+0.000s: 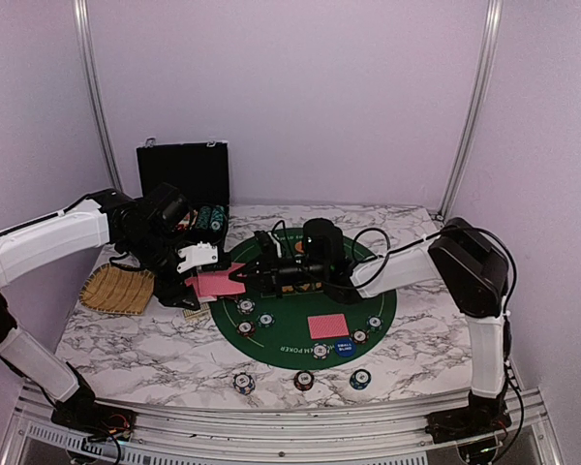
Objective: Distribute texas hold em gaming equipment
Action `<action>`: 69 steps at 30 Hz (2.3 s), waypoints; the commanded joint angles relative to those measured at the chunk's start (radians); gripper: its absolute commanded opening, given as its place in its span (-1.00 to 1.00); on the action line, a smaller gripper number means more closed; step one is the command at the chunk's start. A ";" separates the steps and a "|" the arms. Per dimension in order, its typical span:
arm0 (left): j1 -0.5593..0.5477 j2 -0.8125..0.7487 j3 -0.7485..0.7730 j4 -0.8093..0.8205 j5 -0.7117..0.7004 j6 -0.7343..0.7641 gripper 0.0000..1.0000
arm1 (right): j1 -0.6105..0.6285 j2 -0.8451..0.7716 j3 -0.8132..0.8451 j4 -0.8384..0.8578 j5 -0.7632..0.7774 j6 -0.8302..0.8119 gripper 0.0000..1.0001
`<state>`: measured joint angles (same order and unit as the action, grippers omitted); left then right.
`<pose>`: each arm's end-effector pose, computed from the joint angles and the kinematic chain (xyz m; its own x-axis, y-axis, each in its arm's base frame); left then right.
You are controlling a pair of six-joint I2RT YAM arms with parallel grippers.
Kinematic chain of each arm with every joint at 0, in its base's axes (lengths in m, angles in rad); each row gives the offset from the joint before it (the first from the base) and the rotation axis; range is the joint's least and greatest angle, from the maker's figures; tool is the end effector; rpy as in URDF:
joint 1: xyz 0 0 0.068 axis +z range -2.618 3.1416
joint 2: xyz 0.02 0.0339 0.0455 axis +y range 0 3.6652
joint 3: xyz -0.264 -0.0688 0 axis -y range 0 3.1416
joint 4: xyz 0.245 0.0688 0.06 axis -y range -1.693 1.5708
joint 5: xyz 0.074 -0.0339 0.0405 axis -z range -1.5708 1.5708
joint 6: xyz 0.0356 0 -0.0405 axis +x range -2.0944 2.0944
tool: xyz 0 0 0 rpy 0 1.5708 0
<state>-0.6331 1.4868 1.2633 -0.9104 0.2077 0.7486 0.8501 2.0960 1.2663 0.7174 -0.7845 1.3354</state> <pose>0.2344 -0.1811 0.2822 -0.0933 0.8945 -0.4372 0.9729 0.1753 0.1511 0.2851 0.3627 0.1906 -0.9848 -0.0784 -0.1548 -0.1602 0.0678 0.9848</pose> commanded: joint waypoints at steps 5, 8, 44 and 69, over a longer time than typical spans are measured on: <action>0.001 -0.022 0.006 -0.005 -0.005 0.015 -0.67 | -0.048 -0.031 -0.018 0.041 -0.037 0.011 -1.00; 0.001 -0.023 0.003 -0.005 -0.009 0.014 -0.67 | -0.076 -0.024 -0.024 0.051 -0.043 0.011 -1.00; 0.001 -0.025 0.004 -0.021 0.021 0.009 -0.68 | -0.172 0.584 0.714 -0.270 0.191 -0.143 -1.00; 0.001 -0.035 -0.006 -0.023 0.015 0.008 -0.69 | -0.145 0.507 0.765 -0.688 0.345 -0.454 0.29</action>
<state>-0.6331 1.4837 1.2594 -0.9112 0.2092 0.7513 0.6933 2.6495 2.0411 0.1734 -0.4911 0.9695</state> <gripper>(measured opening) 0.645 0.629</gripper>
